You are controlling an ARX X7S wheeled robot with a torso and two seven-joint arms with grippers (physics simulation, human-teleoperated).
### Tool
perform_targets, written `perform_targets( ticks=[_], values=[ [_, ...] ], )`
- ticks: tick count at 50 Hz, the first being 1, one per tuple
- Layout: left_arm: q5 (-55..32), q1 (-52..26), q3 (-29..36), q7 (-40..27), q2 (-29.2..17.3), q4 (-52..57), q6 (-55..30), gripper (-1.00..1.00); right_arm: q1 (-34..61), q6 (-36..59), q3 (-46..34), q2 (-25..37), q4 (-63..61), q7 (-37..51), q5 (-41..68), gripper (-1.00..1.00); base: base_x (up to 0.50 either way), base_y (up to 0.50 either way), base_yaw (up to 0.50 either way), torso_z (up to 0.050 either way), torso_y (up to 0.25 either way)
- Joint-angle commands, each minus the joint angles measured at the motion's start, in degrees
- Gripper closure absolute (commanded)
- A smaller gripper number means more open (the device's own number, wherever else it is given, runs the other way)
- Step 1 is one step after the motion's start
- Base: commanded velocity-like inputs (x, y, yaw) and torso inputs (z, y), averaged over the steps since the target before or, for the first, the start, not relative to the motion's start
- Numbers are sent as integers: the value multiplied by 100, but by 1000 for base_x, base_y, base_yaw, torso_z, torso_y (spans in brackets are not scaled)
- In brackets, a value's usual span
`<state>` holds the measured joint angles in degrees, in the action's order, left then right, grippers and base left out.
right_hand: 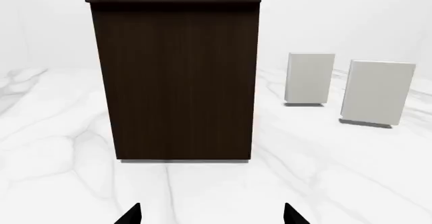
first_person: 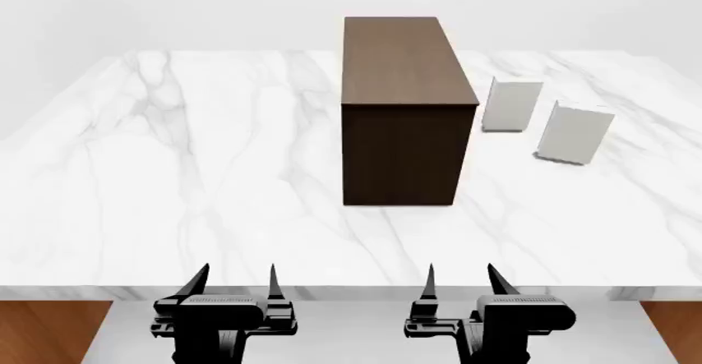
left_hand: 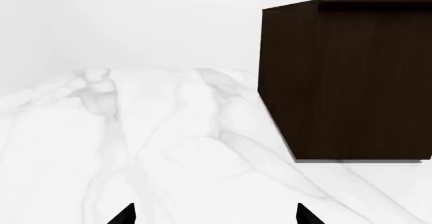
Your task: Pick up the book on the right and place it under the cabinet shelf.
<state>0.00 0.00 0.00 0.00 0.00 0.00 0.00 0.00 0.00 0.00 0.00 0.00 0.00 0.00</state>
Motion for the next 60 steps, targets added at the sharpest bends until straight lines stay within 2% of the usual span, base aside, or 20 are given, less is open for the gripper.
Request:
perform_targets(
  ticks=[1,10,60],
  values=[
    [-90,-7,106,-105,-91,-9,2,-100,1,-9,-120,94,2,109,73,-100,0,0,0,0,0],
    [-258,-25,292,-281,-242,-52,5,-100,9,35,-316,259,-13,274,186,-100,0,-26,0,0,0],
    [-720,-75,708,-660,-597,-132,26,-100,41,34,-727,610,-12,680,569,-100,0,-288,0,0,0]
  ],
)
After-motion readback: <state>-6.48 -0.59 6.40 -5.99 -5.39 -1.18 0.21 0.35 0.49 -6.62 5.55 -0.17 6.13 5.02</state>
